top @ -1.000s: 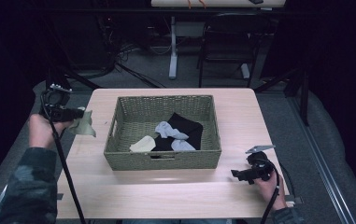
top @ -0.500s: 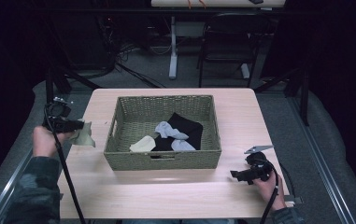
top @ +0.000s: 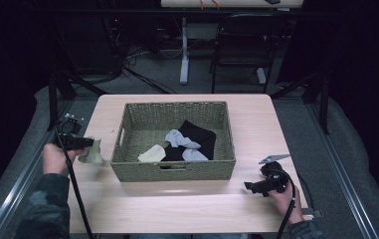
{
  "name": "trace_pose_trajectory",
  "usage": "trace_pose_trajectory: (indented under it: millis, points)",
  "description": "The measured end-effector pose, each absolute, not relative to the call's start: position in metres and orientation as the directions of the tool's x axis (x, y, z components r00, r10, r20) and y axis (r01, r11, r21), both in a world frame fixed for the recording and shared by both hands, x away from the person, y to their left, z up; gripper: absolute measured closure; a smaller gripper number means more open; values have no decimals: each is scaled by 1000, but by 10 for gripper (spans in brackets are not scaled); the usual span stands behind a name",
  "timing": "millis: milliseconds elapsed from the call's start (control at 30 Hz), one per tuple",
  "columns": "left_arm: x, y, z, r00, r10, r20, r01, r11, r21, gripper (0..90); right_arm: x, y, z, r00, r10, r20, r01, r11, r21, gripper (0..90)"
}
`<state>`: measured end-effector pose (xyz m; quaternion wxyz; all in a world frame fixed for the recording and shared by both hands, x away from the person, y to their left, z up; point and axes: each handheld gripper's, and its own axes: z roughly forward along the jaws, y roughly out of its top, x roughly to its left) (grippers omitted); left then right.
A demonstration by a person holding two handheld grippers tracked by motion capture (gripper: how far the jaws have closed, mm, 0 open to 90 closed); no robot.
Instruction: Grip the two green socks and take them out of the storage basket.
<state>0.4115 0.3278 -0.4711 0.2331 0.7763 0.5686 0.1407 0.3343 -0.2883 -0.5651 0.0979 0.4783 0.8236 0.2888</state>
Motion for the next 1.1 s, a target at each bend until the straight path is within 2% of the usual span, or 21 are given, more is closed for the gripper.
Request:
trace_pose_trajectory:
  millis: [267,467,500,567,600,633,667,800,833,967,1100]
  points:
    - [409,330,-503,301,950,-82,848,-228,479,836,334,-289,-566,-520,846,116,732,372,571,91]
    - [408,330,-529,294,946,-140,881,-211,424,820,333,-291,-564,-515,851,108,731,370,573,91]
    - [408,330,-535,300,937,-179,885,-204,418,768,334,-289,-565,-516,849,116,733,368,572,91]
    - [406,330,-536,295,936,-194,887,-193,419,650,334,-287,-566,-524,844,109,731,381,567,91]
    - [406,330,-536,295,936,-194,887,-193,419,599,334,-287,-566,-524,844,109,731,381,567,91]
    - [405,331,-535,298,934,-198,885,-192,424,599,334,-287,-566,-528,842,110,730,384,565,91]
    - [403,331,-533,295,935,-199,884,-188,429,558,334,-287,-566,-527,843,110,730,383,566,91]
    - [398,335,-523,270,944,-190,878,-161,450,348,333,-291,-564,-516,850,107,735,375,565,91]
    - [397,337,-521,268,944,-193,878,-157,453,268,332,-291,-565,-510,852,114,734,363,574,91]
    - [392,342,-508,263,945,-195,866,-142,480,169,332,-289,-565,-519,848,105,732,377,568,91]
    - [385,346,-489,251,951,-181,843,-123,524,142,332,-289,-566,-516,850,104,733,376,567,91]
